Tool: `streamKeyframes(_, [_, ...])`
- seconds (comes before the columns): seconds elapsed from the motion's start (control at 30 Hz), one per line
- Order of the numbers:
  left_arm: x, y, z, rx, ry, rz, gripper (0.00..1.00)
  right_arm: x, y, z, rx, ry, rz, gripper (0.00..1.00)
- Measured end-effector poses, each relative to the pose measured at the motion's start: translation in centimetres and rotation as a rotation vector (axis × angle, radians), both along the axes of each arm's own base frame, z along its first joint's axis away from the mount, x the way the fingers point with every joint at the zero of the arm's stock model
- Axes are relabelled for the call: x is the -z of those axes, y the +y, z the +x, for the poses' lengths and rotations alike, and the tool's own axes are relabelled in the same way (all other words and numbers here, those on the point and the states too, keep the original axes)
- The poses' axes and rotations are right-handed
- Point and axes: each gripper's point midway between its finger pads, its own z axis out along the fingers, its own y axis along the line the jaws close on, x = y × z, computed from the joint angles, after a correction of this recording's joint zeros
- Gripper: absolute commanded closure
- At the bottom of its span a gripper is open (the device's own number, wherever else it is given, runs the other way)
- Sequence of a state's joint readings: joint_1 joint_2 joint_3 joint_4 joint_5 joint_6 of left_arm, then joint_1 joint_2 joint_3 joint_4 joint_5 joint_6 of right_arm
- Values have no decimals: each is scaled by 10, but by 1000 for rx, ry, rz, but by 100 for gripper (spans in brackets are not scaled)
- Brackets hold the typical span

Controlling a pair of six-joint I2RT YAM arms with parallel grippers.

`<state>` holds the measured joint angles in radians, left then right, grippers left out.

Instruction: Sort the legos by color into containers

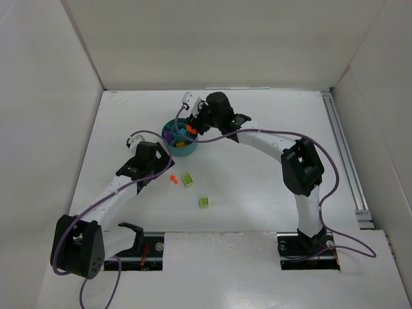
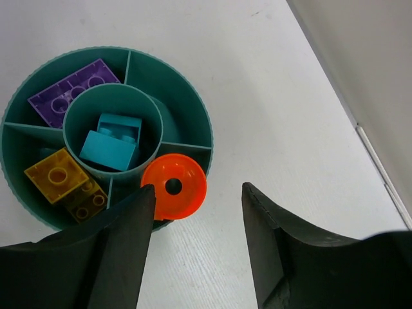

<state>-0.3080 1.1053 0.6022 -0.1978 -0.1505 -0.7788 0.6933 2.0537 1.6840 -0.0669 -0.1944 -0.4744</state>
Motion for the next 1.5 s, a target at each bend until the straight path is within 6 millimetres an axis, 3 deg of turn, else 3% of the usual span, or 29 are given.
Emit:
streamKeyframes(0.1, [4, 0, -1, 3, 13, 7, 12, 3, 5, 3, -10, 8, 0, 34])
streamKeyframes(0.37, [15, 1, -2, 12, 53, 27, 13, 27, 2, 10, -1, 63, -18, 34])
streamKeyframes(0.5, [17, 1, -3, 12, 61, 30, 13, 37, -4, 15, 15, 88, -22, 39])
streamKeyframes(1.03, [17, 1, -1, 12, 60, 30, 15, 40, 1, 13, -22, 134, 22, 82])
streamKeyframes(1.13, [16, 1, -1, 13, 58, 30, 17, 37, 1, 16, -20, 129, 37, 99])
streamKeyframes(1.5, [16, 1, 0, 13, 58, 30, 18, 31, 4, 16, -25, 107, 80, 100])
